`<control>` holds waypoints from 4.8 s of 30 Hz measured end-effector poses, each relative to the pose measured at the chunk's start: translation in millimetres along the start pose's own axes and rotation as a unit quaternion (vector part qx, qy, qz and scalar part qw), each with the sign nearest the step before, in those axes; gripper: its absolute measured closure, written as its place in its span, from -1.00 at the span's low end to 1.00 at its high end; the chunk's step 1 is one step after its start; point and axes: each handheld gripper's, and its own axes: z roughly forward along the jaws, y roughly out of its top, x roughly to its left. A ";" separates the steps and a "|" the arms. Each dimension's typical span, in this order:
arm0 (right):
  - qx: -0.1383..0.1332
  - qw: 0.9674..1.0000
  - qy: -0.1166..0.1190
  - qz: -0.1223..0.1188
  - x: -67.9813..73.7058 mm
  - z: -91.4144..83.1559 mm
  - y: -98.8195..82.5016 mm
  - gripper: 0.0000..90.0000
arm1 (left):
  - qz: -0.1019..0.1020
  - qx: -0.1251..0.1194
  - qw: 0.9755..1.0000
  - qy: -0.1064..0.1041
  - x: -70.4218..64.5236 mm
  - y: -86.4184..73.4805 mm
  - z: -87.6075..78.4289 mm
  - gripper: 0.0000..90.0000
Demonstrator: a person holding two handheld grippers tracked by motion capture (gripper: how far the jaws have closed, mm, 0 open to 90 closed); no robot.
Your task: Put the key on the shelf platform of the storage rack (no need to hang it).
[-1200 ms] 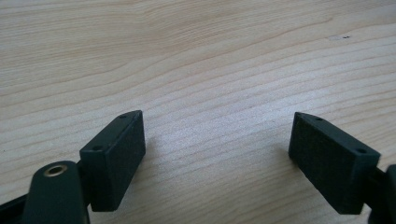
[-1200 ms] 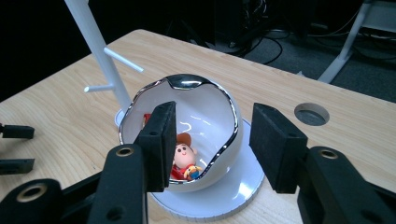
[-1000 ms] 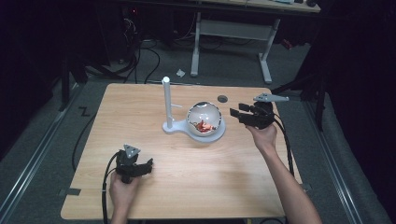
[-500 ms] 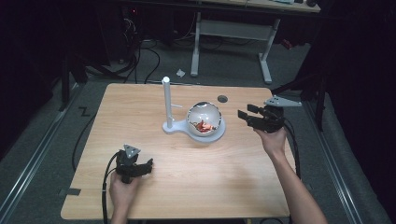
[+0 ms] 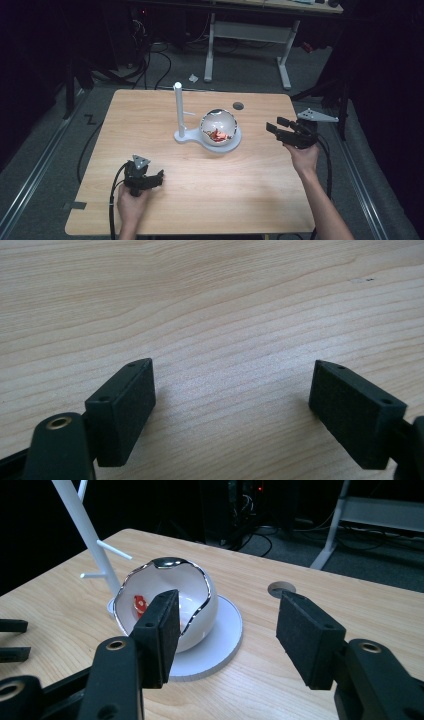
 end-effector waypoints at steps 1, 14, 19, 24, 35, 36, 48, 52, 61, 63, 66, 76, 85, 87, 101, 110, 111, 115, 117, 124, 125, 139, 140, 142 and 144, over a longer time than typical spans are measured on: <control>0.000 1.000 -0.001 -0.001 0.0 -1.9 0.3 -0.05 | 0.000 0.000 1.000 0.000 0.0 0.0 0.0 -0.58; 0.003 1.000 -0.018 -0.009 7.4 -23.1 0.5 -0.05 | 0.000 0.000 1.000 0.000 0.0 0.0 0.0 -0.58; -0.001 1.000 -0.023 0.002 4.1 -31.0 -5.6 -0.03 | 0.000 0.000 1.000 0.000 -0.1 0.0 0.0 -0.58; 0.000 0.999 -0.033 0.003 -0.1 -41.0 -11.3 -0.02 | 0.000 0.000 1.000 0.000 0.0 0.0 0.0 -0.58; -0.005 0.999 -0.044 0.020 -8.4 -59.8 -28.7 -0.02 | 0.001 0.000 1.000 0.000 0.0 -0.1 0.0 -0.58; -0.007 0.999 -0.044 0.021 -8.7 -61.4 -29.7 -0.02 | 0.001 0.000 1.000 0.000 0.1 -0.2 -0.1 -0.58; -0.020 0.999 -0.041 0.022 -3.6 -70.3 -41.5 -0.08 | 0.002 0.000 1.000 -0.001 0.2 -0.3 -0.2 -0.58; -0.020 0.999 -0.039 0.022 -1.2 -71.0 -47.3 -0.09 | 0.002 0.000 1.000 -0.001 0.1 -0.3 -0.2 -0.58; -0.015 0.999 -0.030 0.031 1.0 -64.5 -58.0 -0.10 | 0.002 0.000 1.000 -0.001 0.2 -0.3 -0.2 -0.58; -0.009 0.999 -0.026 0.028 3.2 -57.6 -60.8 -0.10 | 0.001 0.000 1.000 0.000 0.1 -0.3 -0.2 -0.58; -0.006 0.999 -0.023 0.028 5.5 -52.8 -62.3 -0.10 | 0.001 0.000 1.000 0.000 0.0 -0.3 -0.3 -0.58; -0.001 1.000 -0.008 0.026 15.6 -36.7 -66.7 -0.10 | 0.002 0.001 1.000 0.000 0.1 -0.3 -0.3 -0.58; 0.000 0.999 0.002 0.037 17.5 -27.4 -71.3 -0.08 | 0.001 0.000 1.000 0.000 0.0 -0.4 -0.3 -0.58; 0.005 0.999 0.004 0.036 19.4 -25.3 -72.1 -0.06 | 0.000 0.001 1.000 0.000 -0.1 -0.4 -0.3 -0.58; 0.033 0.999 0.002 0.028 23.6 -12.5 -86.1 -0.03 | 0.001 0.000 1.000 0.000 0.0 -0.4 -0.2 -0.58; 0.043 0.998 0.013 0.038 25.6 -0.8 -101.0 -0.03 | 0.002 0.000 1.000 -0.001 0.2 -0.3 -0.2 -0.58; 0.043 0.998 0.013 0.038 25.6 -0.8 -101.0 -0.03 | 0.002 0.000 1.000 -0.001 0.1 -0.3 -0.2 -0.58; 0.048 0.998 0.012 0.035 26.8 5.2 -106.0 -0.03 | 0.002 0.000 1.000 -0.001 0.2 -0.2 -0.2 -0.58; 0.051 0.998 0.013 0.038 27.4 7.9 -108.4 -0.03 | 0.002 0.000 1.000 -0.001 0.2 -0.2 -0.2 -0.58; 0.067 0.997 0.014 0.040 27.3 19.7 -116.4 -0.03 | 0.001 0.000 1.000 0.000 0.0 -0.3 -0.1 -0.58; 0.067 0.997 0.011 0.041 27.3 21.4 -118.1 -0.02 | 0.001 0.000 1.000 0.000 0.1 -0.2 0.0 -0.58; 0.091 0.995 0.000 0.034 29.9 38.3 -129.2 0.01 | 0.000 0.000 1.000 0.000 -0.1 -0.3 0.0 -0.58; 0.097 0.995 -0.002 0.031 31.3 40.7 -130.8 0.01 | 0.001 0.000 1.000 0.000 -0.1 -0.3 0.0 -0.58; 0.099 0.995 -0.004 0.031 32.1 41.8 -131.6 0.01 | 0.000 0.000 1.000 0.000 -0.1 -0.3 0.0 -0.58; 0.107 0.994 -0.008 0.025 32.8 45.2 -133.6 0.01 | 0.001 0.000 1.000 0.000 -0.1 -0.3 0.0 -0.58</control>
